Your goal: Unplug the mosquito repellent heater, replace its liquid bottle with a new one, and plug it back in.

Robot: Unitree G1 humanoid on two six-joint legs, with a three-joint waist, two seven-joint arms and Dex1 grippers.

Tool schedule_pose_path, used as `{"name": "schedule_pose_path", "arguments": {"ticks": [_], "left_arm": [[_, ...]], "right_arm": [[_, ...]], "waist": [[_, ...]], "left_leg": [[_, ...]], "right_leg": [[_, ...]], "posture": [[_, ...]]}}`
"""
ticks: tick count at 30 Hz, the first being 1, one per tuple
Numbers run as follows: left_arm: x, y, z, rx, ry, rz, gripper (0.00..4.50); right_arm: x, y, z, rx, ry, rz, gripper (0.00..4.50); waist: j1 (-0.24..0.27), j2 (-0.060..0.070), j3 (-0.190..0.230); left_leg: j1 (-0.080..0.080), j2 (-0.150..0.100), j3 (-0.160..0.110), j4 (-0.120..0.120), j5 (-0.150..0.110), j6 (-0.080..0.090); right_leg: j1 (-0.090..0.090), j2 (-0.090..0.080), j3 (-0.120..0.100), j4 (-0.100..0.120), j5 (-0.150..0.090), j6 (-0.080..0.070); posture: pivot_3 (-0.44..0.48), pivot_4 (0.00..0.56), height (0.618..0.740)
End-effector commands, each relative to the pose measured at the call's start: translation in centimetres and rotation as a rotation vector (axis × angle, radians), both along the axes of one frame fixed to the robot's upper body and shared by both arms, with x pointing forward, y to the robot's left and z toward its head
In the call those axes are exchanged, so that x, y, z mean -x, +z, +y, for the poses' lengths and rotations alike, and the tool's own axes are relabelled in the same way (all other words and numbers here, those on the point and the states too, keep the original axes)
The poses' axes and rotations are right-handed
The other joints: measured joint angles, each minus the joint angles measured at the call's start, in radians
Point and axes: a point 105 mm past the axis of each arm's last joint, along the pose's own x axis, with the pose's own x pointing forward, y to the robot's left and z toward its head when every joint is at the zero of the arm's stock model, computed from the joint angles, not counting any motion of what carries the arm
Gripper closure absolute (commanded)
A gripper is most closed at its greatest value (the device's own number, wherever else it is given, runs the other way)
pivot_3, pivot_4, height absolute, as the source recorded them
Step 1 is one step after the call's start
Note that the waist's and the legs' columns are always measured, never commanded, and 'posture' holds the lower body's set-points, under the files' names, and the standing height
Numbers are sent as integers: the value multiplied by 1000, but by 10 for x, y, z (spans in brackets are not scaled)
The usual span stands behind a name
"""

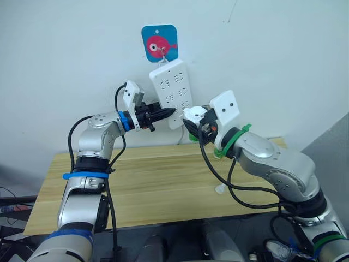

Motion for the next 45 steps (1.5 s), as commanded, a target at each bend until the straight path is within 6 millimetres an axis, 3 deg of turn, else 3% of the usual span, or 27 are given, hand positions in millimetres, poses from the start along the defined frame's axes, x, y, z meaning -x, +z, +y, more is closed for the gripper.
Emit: {"name": "schedule_pose_path", "arguments": {"ticks": [1, 22, 30, 45], "left_arm": [[5, 6, -8, -17, -37, -29, 3206], [8, 4, -7, -15, -50, -19, 3206], [9, 3, -9, -9, -54, -16, 3206], [12, 1, -11, -6, -71, 2, 3206]], "right_arm": [[-1, 15, 4, -6, 1, -84, 1459], [-12, 11, 1, 81, -33, -148, 1461], [-10, 3, 14, 109, 5, -136, 1462], [-13, 2, 15, 97, -11, -150, 1464]], "waist": [[0, 0, 0], [-4, 0, 0], [-7, 0, 0], [-7, 0, 0]], "left_leg": [[0, 0, 0, 0, 0, 0], [0, -1, -1, 0, 0, 0], [2, -1, 0, 0, 0, 0], [2, -1, 0, 1, 0, -1]], "right_leg": [[0, 0, 0, 0, 0, 0], [0, -1, -1, 2, 0, 0], [-1, -1, 0, 6, 0, 0], [-2, -1, 0, 9, 0, 0]], "posture": [[-211, 138, 740], [-205, 139, 740], [-203, 140, 740], [-203, 143, 740]]}}
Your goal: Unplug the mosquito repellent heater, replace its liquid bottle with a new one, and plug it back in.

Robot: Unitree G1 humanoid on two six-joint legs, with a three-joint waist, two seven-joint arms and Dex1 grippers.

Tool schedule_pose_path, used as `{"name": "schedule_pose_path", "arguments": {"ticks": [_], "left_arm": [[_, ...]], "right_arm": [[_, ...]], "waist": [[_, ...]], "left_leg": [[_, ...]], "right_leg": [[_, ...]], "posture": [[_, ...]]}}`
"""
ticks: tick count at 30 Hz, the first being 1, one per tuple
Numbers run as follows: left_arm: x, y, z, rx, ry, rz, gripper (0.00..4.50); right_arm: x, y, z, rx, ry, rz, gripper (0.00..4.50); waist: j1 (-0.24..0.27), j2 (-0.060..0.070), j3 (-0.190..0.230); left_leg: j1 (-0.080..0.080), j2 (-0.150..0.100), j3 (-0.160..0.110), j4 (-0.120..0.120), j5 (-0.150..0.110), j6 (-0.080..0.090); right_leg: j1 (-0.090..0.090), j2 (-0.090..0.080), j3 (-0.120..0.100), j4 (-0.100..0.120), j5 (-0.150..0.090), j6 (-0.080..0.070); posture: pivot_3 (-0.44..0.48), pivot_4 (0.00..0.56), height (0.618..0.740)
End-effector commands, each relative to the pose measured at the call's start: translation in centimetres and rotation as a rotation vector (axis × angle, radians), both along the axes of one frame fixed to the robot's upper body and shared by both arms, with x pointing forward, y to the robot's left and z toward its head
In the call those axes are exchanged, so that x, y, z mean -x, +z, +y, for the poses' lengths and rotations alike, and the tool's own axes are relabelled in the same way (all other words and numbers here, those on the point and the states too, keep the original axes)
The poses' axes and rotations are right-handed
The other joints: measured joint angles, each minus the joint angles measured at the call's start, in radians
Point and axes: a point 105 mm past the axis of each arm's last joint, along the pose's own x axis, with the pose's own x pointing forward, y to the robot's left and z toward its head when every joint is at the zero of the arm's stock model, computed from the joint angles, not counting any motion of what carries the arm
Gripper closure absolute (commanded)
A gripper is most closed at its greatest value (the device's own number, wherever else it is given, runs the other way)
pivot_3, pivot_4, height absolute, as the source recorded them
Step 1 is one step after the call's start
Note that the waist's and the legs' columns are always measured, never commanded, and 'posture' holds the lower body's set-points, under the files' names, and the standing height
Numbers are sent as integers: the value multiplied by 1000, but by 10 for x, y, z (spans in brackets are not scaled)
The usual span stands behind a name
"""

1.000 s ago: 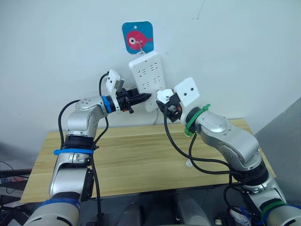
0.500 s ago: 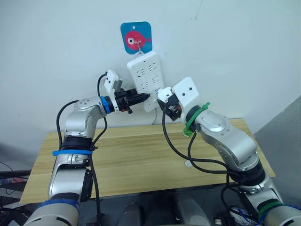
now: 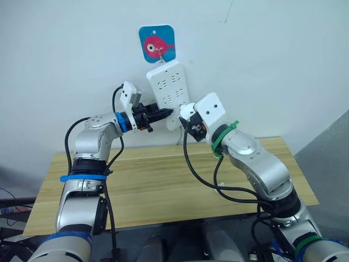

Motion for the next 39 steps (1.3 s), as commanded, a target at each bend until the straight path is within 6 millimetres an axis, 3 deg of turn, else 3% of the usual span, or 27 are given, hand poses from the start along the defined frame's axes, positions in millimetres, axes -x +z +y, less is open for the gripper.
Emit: {"name": "schedule_pose_path", "arguments": {"ticks": [1, 10, 25, 33, 34, 38, 39], "left_arm": [[10, 3, -16, -6, -86, -22, 3206], [21, 1, -22, -8, -148, -17, 3206], [29, -2, -24, 7, -184, 18, 3206], [21, -4, -17, -18, -127, -11, 3206], [20, -5, -16, -24, -124, -16, 3206], [16, -5, -10, -39, -89, -38, 3206], [14, -5, -8, -38, -75, -41, 3206]], "right_arm": [[1, 10, 1, -31, 9, -43, 1464], [-15, 7, 12, -131, 21, 49, 1464], [-26, 5, 24, -101, 65, 60, 1465], [-25, 0, 22, -111, 64, 87, 1466], [-25, 0, 20, -114, 63, 84, 906], [-20, -2, 11, -81, 51, 78, 0], [-16, -1, 8, -74, 57, 77, 0]], "waist": [[0, 0, 0], [-21, 0, -1], [-27, 1, -3], [-33, 1, -5], [-33, 1, -5], [-22, 1, -5], [-20, 1, -5]], "left_leg": [[0, 0, 0, 0, 0, 0], [3, 0, 1, 0, 1, -2], [4, 0, 0, 0, 1, -2], [4, 0, 1, 0, 1, -2], [4, 0, 1, 0, 1, -2], [2, 0, -1, 0, 1, -2], [1, 0, -1, 0, 1, -2]], "right_leg": [[0, 0, 0, 0, 0, 0], [0, 0, 1, 4, 0, 0], [0, 0, 1, 6, 0, 0], [1, 0, 1, 6, 0, 0], [1, 0, 1, 6, 0, 0], [0, -1, 0, 4, 0, 0], [-1, -1, -1, 4, 0, 0]], "posture": [[-203, 143, 740], [-198, 140, 740], [-189, 133, 740], [-185, 129, 740], [-184, 130, 740], [-177, 132, 740], [-176, 133, 740]]}}
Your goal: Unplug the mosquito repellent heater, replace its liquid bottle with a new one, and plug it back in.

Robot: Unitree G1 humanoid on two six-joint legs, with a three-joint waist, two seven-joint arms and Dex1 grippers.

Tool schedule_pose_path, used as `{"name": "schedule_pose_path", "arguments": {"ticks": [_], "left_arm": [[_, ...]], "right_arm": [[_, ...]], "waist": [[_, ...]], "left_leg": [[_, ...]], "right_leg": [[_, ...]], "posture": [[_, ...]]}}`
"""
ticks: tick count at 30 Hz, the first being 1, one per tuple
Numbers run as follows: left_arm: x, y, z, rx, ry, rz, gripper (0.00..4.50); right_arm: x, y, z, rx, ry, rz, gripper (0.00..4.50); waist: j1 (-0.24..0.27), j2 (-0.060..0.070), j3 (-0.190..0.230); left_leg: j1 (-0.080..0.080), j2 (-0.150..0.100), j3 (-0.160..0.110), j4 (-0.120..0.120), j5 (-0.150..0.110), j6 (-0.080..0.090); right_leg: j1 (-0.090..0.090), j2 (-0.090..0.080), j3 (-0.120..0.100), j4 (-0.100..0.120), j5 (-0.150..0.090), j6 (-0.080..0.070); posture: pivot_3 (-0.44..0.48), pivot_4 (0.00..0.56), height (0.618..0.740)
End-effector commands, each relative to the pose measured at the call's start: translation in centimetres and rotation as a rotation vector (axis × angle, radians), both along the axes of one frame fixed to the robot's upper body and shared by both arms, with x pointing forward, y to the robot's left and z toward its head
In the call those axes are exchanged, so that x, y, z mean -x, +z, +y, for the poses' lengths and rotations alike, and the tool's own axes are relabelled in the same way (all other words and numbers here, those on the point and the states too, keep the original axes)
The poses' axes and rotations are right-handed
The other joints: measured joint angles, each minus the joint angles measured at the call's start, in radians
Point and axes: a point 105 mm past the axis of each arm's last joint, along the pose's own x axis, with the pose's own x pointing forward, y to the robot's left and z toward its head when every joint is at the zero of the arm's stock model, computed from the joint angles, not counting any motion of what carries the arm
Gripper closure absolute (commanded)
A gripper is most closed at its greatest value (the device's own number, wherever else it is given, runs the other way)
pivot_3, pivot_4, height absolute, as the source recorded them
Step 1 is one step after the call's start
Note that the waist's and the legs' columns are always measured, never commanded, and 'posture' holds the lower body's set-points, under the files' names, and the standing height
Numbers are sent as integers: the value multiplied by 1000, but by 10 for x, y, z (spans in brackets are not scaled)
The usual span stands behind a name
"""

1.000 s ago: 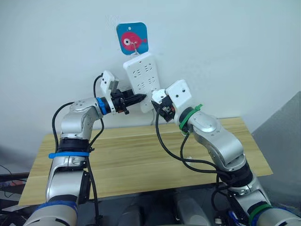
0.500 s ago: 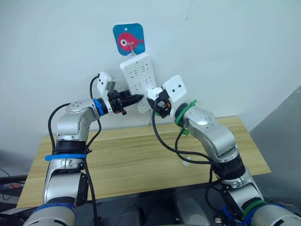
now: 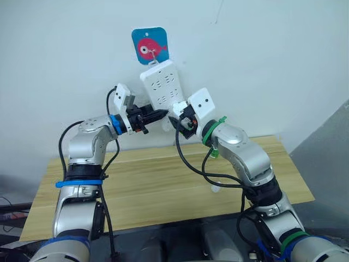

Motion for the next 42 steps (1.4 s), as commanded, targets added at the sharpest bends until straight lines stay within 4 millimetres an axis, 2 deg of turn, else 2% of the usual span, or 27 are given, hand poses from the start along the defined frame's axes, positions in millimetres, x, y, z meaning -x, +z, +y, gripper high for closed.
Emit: {"name": "schedule_pose_path", "arguments": {"ticks": [1, 5, 9, 15, 19, 21, 25, 27, 32, 35, 42], "left_arm": [[4, -3, -13, -53, -70, -30, 3206], [-5, 0, -4, -43, -4, -58, 3206], [-14, 4, 7, -42, 64, -78, 3206], [-24, 5, 34, -103, 202, -132, 1251], [-21, 0, 47, -149, 235, -150, 44], [-18, -1, 49, -164, 237, -162, 14], [-7, -3, 74, -183, 313, -157, 14], [0, -5, 79, -207, 322, -162, 14], [49, -16, 97, -361, 228, -152, 14], [74, -11, 91, -350, 154, -118, 14], [126, -2, 35, -240, -6, -114, 0]], "right_arm": [[13, 16, -11, 5, 8, -56, 0], [30, 22, -20, 16, 44, -59, 0], [37, 25, -28, 25, 51, -57, 0], [44, 22, -36, 47, 56, -35, 0], [47, 21, -40, 61, 65, -34, 0], [48, 21, -42, 68, 69, -34, 0], [53, 21, -49, 90, 93, -43, 0], [56, 21, -50, 95, 105, -47, 0], [66, 23, -52, 99, 181, -66, 0], [70, 24, -49, 92, 236, -71, 0], [80, 20, -37, 86, 346, -52, 2488]], "waist": [[4, 0, 0], [3, 0, 0], [5, 0, 0], [5, 0, 0], [8, 0, 0], [6, 0, 0], [7, 0, 0], [15, 0, 0], [33, 0, 1], [59, 0, 3], [118, 0, 4]], "left_leg": [[-1, 0, 0, -1, 0, 0], [-4, -1, -1, -2, -1, -1], [-3, -2, -1, -1, -1, 1], [2, -2, 0, 0, 0, 0], [2, -1, -1, 1, 1, -1], [3, -1, 0, 1, 2, -1], [4, 0, 0, 0, 2, -1], [3, 0, 0, -1, 1, -1], [2, 1, 0, -2, 1, -1], [2, 1, 0, -2, 1, -1], [3, 1, -1, -1, 1, -1]], "right_leg": [[0, -1, 0, -1, 0, 0], [-1, -2, -1, -5, 0, 0], [-1, -3, -1, -5, 0, 0], [1, -2, -1, 2, 0, 0], [1, -1, -1, 3, 0, 0], [1, -1, 0, 3, 0, 0], [2, 0, -1, 3, 0, 0], [1, 1, -1, 2, 0, 0], [0, 0, -1, 0, 0, 0], [0, 0, -1, 0, -1, -1], [4, 0, -4, -2, -1, -1]], "posture": [[-176, 133, 740], [-178, 134, 740], [-162, 139, 740], [-138, 140, 740], [-127, 139, 740], [-116, 139, 740], [-95, 141, 740], [-87, 141, 740], [-31, 146, 740], [2, 148, 740], [18, 150, 740]]}}
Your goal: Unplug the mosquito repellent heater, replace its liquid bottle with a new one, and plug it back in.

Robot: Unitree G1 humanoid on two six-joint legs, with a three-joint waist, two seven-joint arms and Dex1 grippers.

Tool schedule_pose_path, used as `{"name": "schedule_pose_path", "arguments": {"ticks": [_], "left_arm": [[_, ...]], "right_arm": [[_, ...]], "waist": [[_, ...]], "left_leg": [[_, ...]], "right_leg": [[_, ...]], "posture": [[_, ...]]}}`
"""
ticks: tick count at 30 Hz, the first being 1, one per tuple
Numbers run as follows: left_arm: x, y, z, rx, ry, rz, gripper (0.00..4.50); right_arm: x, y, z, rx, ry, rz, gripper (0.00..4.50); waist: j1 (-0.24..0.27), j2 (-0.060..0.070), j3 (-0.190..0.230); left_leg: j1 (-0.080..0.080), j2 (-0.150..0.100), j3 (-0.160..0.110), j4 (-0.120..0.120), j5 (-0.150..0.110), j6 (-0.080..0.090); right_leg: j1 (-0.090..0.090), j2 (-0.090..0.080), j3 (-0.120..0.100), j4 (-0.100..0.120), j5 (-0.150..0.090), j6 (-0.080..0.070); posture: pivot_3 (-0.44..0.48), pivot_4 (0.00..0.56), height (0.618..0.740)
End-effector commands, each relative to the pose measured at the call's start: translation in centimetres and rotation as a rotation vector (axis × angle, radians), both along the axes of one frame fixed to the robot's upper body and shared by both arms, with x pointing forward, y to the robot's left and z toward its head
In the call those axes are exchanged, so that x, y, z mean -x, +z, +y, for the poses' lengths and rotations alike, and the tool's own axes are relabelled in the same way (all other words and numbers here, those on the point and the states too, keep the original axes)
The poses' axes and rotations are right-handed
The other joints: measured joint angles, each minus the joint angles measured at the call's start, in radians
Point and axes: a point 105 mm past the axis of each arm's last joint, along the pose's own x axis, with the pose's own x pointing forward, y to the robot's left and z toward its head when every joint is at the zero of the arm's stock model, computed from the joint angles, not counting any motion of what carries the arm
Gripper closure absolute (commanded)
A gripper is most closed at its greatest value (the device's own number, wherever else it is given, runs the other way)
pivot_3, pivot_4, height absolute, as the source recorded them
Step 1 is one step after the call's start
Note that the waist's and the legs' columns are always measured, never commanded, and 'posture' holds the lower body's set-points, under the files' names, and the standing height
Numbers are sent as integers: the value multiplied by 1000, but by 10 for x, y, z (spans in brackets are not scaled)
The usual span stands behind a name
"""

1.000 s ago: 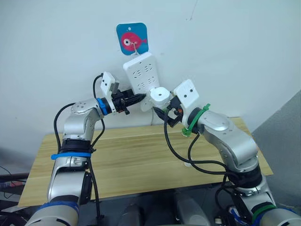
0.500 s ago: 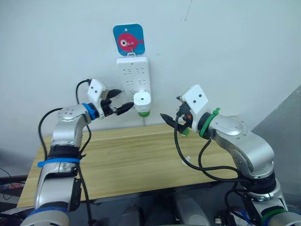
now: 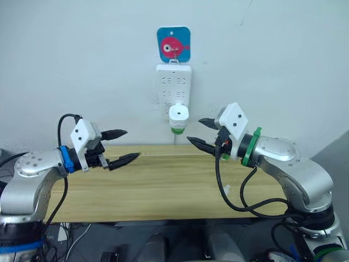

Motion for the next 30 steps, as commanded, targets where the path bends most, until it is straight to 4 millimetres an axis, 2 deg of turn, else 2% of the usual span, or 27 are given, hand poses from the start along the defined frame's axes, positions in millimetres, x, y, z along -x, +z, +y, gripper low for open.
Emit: {"name": "schedule_pose_path", "arguments": {"ticks": [1, 5, 6, 10, 21, 30], "left_arm": [[21, 16, -26, 61, -55, -37, 0], [38, 11, -40, 91, -63, -14, 0], [40, 10, -40, 96, -50, -12, 0], [38, 8, -41, 127, -3, -15, 0], [36, 2, -37, 134, 57, -26, 0], [29, 4, -39, 129, 49, -42, 0]], "right_arm": [[8, 7, 6, -13, 54, -38, 2848], [2, 2, 13, -12, 37, -32, 4394], [-2, 1, 15, -12, 18, -37, 4490], [-18, -2, 21, -22, -49, -57, 4490], [-35, -13, 37, -12, -78, -68, 4490], [-47, -18, 35, -9, -135, -73, 4490]], "waist": [[7, 0, 0], [13, 0, 0], [12, 0, 0], [14, 0, 0], [21, 0, 0], [21, 0, 0]], "left_leg": [[0, 0, 0, 0, 0, 0], [0, 0, 0, 0, 0, 0], [1, 1, 0, 0, 0, 0], [3, 2, 1, -1, 0, 0], [3, 1, 1, -1, 0, 0], [3, 2, -1, -1, 0, 0]], "right_leg": [[0, 0, 0, 0, 0, 0], [0, 0, 0, 0, 0, 0], [0, 1, 0, 0, 0, -1], [1, 2, -1, 2, -2, -3], [1, 2, -6, 2, -2, -3], [1, 2, -9, 2, -2, -5]], "posture": [[18, 150, 740], [19, 147, 740], [19, 147, 740], [13, 138, 740], [18, 134, 740], [17, 133, 740]]}}
